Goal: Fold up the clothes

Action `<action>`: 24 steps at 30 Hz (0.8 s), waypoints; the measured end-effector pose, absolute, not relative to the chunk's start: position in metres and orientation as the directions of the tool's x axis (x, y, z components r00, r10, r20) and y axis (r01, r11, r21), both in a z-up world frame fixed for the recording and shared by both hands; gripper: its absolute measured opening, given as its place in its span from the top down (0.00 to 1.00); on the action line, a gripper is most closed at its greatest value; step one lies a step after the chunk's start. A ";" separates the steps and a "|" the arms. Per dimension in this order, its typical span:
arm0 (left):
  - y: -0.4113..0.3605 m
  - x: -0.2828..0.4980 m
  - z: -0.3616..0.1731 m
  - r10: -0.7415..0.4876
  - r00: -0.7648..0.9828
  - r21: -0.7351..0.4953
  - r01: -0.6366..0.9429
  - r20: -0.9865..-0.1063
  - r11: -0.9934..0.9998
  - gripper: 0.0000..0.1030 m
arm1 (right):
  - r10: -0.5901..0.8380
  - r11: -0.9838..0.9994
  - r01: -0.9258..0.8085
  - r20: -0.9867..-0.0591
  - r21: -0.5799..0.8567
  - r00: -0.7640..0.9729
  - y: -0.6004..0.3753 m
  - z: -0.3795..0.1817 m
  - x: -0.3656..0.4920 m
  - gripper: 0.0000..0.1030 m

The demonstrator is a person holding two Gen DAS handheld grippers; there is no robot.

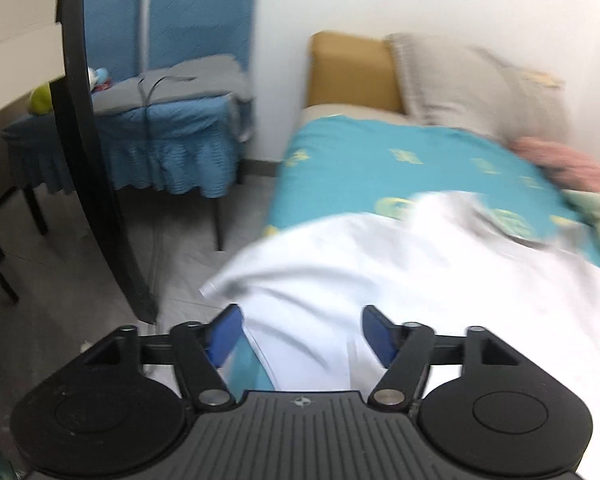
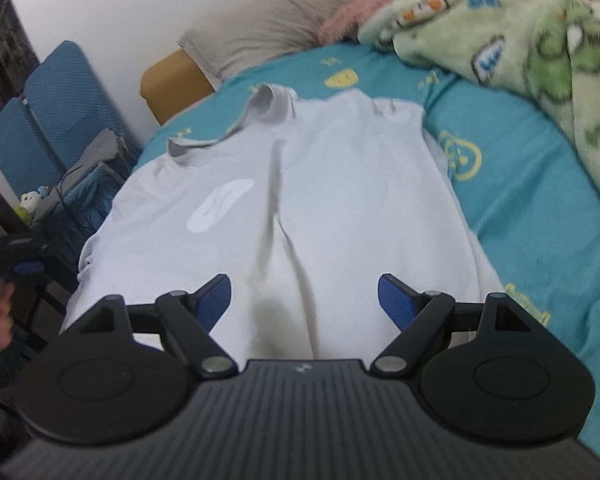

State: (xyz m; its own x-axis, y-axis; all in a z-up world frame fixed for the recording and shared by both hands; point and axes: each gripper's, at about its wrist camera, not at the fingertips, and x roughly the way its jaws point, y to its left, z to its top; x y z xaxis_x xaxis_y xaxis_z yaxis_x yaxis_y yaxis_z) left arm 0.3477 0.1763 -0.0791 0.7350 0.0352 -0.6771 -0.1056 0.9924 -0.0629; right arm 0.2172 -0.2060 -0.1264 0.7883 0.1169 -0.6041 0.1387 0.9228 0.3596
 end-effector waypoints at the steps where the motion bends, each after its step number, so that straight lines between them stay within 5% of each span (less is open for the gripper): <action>1: 0.167 0.325 -0.073 0.020 0.743 -0.065 -0.085 -0.669 0.994 0.24 | 0.114 0.926 0.132 -0.595 0.354 0.795 -0.205 -0.123 0.215 0.20; 12: 0.069 0.144 -0.025 -0.059 0.838 -0.165 -0.036 -0.542 0.986 0.19 | 0.145 0.934 0.049 -0.501 0.353 0.853 -0.202 -0.082 0.174 0.21; 24: 0.061 0.105 -0.046 -0.060 0.835 -0.153 -0.029 -0.546 0.988 0.18 | 0.137 0.937 0.033 -0.454 0.347 0.880 -0.202 -0.063 0.138 0.21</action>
State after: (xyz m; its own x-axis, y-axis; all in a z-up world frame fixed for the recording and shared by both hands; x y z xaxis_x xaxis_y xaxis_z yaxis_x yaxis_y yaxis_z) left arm 0.1049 0.0613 -0.0460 0.8354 -0.0600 -0.5463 -0.0289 0.9879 -0.1526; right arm 0.1384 -0.2022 -0.0631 0.8804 0.1369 -0.4541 0.0330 0.9374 0.3467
